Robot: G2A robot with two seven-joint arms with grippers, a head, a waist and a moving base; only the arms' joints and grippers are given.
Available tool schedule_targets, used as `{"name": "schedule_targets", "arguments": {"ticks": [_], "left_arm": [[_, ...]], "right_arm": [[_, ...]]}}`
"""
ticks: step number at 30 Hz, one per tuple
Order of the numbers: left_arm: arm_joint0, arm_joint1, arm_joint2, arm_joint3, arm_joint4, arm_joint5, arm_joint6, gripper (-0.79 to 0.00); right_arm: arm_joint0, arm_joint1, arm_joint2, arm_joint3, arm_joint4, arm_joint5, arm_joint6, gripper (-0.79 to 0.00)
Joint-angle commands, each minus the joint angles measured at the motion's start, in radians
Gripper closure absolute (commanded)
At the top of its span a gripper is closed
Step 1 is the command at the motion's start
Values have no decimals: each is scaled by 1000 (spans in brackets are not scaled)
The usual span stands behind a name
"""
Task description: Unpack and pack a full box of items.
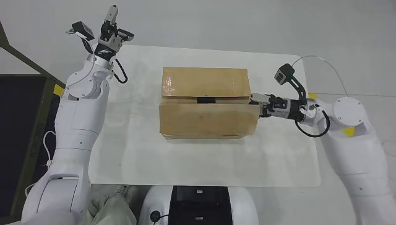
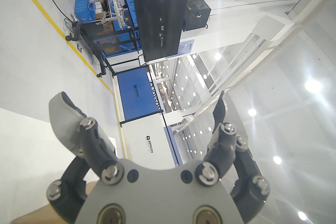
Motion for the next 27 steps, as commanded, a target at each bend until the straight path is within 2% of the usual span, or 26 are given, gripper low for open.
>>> {"name": "schedule_targets", "arguments": {"ticks": [1,18,27], "left_arm": [[0,0,0,0,0,0,0,-785],[0,0,0,0,0,0,0,-785],[0,0,0,0,0,0,0,-785]], "right_arm": [[-8,3,10,-21,1,-2,7,-785],[-93,29,52,-185,7,3,106,-785],[-113,36,6,-223,3,33,160,-785]]}}
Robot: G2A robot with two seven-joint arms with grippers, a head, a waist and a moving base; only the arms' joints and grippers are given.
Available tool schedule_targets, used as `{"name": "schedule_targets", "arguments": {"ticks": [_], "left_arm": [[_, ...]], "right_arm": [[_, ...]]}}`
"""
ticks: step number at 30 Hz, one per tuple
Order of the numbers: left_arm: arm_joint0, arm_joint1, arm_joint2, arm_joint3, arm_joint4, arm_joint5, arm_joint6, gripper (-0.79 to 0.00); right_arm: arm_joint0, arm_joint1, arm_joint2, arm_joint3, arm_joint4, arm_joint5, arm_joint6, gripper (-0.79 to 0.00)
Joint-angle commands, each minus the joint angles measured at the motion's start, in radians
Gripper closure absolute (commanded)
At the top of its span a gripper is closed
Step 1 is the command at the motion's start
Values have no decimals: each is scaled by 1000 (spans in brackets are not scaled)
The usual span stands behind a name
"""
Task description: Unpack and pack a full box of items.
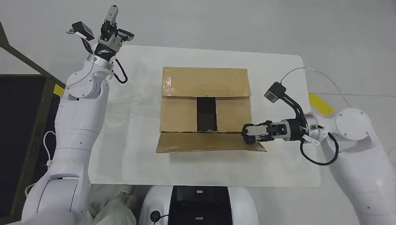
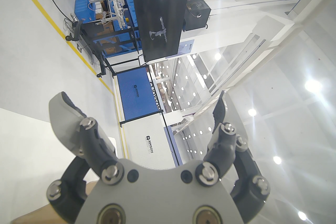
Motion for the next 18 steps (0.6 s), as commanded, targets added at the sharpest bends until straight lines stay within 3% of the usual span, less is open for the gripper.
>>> {"name": "schedule_targets", "arguments": {"ticks": [1,18], "left_arm": [[0,0,0,0,0,0,0,-785],[0,0,0,0,0,0,0,-785]], "right_arm": [[-2,1,-10,-2,0,4,6,-785],[-14,15,-97,-20,-86,73,56,-785]]}}
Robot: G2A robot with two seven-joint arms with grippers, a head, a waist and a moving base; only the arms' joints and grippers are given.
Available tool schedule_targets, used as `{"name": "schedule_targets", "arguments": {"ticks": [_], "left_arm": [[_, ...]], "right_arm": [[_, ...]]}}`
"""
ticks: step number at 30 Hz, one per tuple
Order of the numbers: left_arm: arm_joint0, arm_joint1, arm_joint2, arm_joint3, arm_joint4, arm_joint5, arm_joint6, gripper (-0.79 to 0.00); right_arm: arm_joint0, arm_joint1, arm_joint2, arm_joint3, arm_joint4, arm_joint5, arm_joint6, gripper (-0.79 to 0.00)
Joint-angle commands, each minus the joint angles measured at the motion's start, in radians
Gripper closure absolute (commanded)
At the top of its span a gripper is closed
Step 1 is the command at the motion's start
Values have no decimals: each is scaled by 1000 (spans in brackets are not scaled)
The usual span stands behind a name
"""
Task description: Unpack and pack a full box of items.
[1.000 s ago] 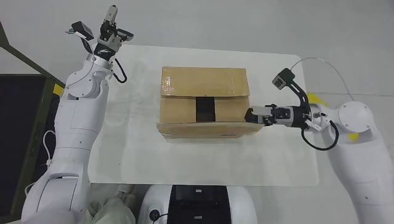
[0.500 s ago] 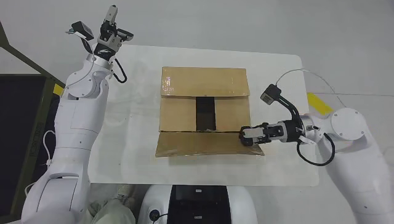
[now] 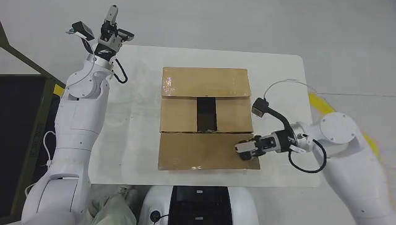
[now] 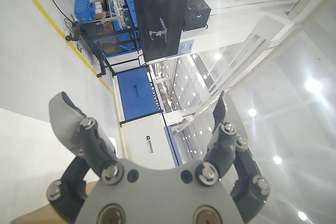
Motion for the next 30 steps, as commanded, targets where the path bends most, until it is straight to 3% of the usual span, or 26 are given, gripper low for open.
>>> {"name": "schedule_targets", "arguments": {"ticks": [1,14,30], "left_arm": [[0,0,0,0,0,0,0,-785],[0,0,0,0,0,0,0,-785],[0,0,0,0,0,0,0,-785]], "right_arm": [[0,1,-15,1,-14,8,0,-785],[-13,15,-57,-19,-141,64,-39,-785],[33,17,-133,40,-215,42,-85,-785]]}}
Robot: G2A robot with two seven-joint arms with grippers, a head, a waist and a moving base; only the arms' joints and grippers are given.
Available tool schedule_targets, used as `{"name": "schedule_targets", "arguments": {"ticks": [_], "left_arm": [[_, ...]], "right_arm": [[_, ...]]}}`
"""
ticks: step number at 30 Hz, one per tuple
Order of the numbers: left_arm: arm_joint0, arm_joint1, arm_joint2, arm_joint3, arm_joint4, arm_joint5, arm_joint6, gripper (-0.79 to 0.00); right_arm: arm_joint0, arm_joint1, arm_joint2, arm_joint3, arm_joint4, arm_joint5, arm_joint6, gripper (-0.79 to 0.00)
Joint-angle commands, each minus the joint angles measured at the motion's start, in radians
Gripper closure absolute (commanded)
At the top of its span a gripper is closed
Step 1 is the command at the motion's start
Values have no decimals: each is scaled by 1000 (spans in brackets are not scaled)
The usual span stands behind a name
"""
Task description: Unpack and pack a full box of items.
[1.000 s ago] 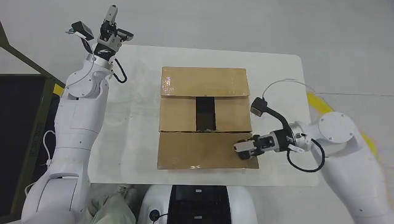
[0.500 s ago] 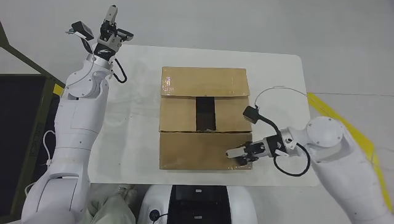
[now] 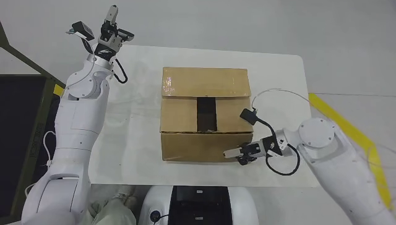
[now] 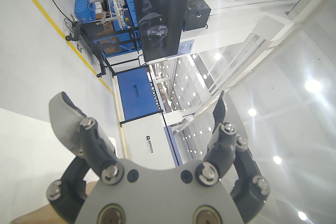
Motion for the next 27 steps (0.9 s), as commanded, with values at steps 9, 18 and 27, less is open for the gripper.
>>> {"name": "schedule_targets", "arguments": {"ticks": [9,18,27], "left_arm": [[0,0,0,0,0,0,0,-785],[0,0,0,0,0,0,0,-785],[0,0,0,0,0,0,0,-785]], "right_arm": [[20,5,24,-16,63,-31,-12,-785],[22,17,112,-69,136,-60,-47,-785],[16,29,202,-87,121,-52,-144,-785]]}}
